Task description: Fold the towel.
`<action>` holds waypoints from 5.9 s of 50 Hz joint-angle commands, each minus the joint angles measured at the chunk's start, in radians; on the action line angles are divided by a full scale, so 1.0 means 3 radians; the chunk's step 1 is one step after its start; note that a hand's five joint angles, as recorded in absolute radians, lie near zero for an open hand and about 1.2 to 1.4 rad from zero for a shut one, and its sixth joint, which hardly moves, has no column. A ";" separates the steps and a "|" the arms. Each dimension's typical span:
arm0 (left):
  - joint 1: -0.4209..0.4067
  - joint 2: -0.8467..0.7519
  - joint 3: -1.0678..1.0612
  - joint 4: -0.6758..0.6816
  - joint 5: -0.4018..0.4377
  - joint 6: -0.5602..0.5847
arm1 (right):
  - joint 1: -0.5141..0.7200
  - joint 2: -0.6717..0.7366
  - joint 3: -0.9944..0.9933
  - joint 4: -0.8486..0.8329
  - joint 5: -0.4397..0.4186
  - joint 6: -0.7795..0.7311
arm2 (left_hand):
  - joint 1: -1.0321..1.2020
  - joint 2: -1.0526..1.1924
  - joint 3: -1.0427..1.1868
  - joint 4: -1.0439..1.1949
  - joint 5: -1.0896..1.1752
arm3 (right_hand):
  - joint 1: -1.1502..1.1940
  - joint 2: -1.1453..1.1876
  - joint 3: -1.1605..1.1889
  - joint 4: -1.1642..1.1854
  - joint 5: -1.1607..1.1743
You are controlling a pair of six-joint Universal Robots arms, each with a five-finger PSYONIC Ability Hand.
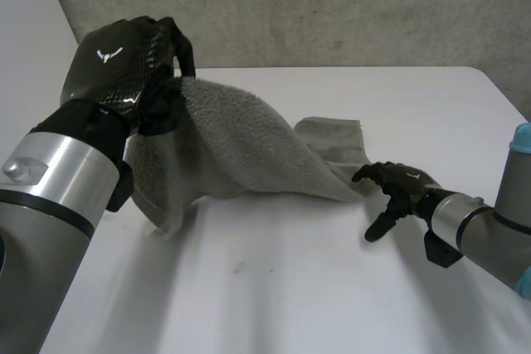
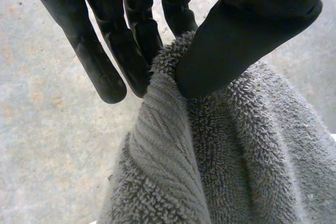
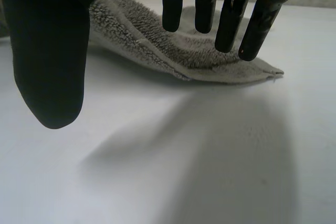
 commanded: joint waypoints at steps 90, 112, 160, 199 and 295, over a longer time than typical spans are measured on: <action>0.0720 -0.1625 0.0631 0.1316 0.0025 0.0814 | 0.0527 -0.0223 -0.1137 -0.0540 0.0917 -0.2074 | 0.0732 0.0599 0.0601 0.0594 0.0642 | 0.3714 0.3582 0.3543 0.3550 0.3554; 0.0654 -0.1227 -0.0801 0.0279 0.0061 0.0845 | 0.0543 -0.0203 -0.0094 -0.0055 0.0743 -0.2064 | -0.2091 -0.2224 -0.2222 -0.2228 -0.2181 | 0.3714 0.3582 0.3543 0.3550 0.3554; 0.1380 -0.2075 0.0385 0.0088 0.0802 0.0866 | 0.0430 -0.0300 0.0413 -0.0423 0.0569 -0.1870 | -0.1557 -0.1690 -0.1688 -0.1694 -0.1647 | 0.3714 0.3582 0.3543 0.3550 0.3554; 0.1482 -0.1727 -0.0146 -0.0464 0.0751 0.1387 | 0.0425 -0.0300 0.0402 -0.0423 0.0574 -0.1870 | 0.0124 -0.0009 -0.0007 -0.0014 0.0034 | 0.3714 0.3582 0.3543 0.3550 0.3554; 0.1421 -0.0162 -0.0668 -0.0904 0.0659 0.0508 | -0.0218 -0.1116 0.0157 0.0607 0.0375 -0.2183 | 0.0732 0.0599 0.0601 0.0594 0.0642 | 0.3714 0.3582 0.3543 0.3550 0.3554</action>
